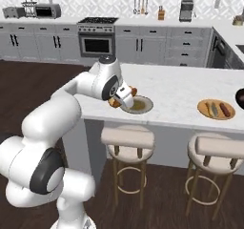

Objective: Place one bun and one sausage from the bowl on each plate.

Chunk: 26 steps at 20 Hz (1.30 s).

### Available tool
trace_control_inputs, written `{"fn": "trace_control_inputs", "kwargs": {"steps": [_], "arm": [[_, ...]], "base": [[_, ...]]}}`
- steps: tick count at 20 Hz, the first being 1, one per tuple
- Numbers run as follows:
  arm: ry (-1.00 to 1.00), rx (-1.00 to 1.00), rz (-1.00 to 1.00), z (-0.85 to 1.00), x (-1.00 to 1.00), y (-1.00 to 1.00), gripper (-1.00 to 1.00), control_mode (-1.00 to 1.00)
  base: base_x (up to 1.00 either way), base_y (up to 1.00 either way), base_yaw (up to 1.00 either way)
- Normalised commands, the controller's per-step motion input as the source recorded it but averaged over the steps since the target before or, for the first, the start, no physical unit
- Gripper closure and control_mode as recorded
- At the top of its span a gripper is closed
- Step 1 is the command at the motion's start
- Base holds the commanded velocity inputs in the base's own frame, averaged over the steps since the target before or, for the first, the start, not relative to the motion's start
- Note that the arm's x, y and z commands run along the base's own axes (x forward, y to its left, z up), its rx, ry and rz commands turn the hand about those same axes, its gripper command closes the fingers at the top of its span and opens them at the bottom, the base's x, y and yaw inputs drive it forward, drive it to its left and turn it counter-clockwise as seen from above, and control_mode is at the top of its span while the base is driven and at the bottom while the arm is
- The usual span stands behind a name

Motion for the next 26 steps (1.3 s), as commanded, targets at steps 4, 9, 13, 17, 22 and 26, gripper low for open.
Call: {"fn": "trace_control_inputs", "kwargs": {"steps": [4,9,13,17,22,26], "arm": [[0.0,0.0,0.0,0.0,0.0,0.0,1.0,1.0],[0.05,0.0,0.0,-0.04,0.16,-0.03,1.0,-1.0],[0.3,0.0,0.0,-0.64,0.75,-0.12,1.0,-1.0],[0.3,0.0,0.0,-0.88,0.34,-0.75,1.0,-1.0],[0.12,0.01,0.0,-0.71,0.03,-0.7,1.0,-1.0],[0.0,0.02,0.0,-0.58,0.19,-0.15,1.0,-1.0]], "base": [[0.98,0.39,-0.09],[0.75,-0.14,-0.03],[0.0,0.0,0.0],[0.0,0.0,0.0],[0.0,0.0,0.0],[0.0,0.0,0.0]]}}
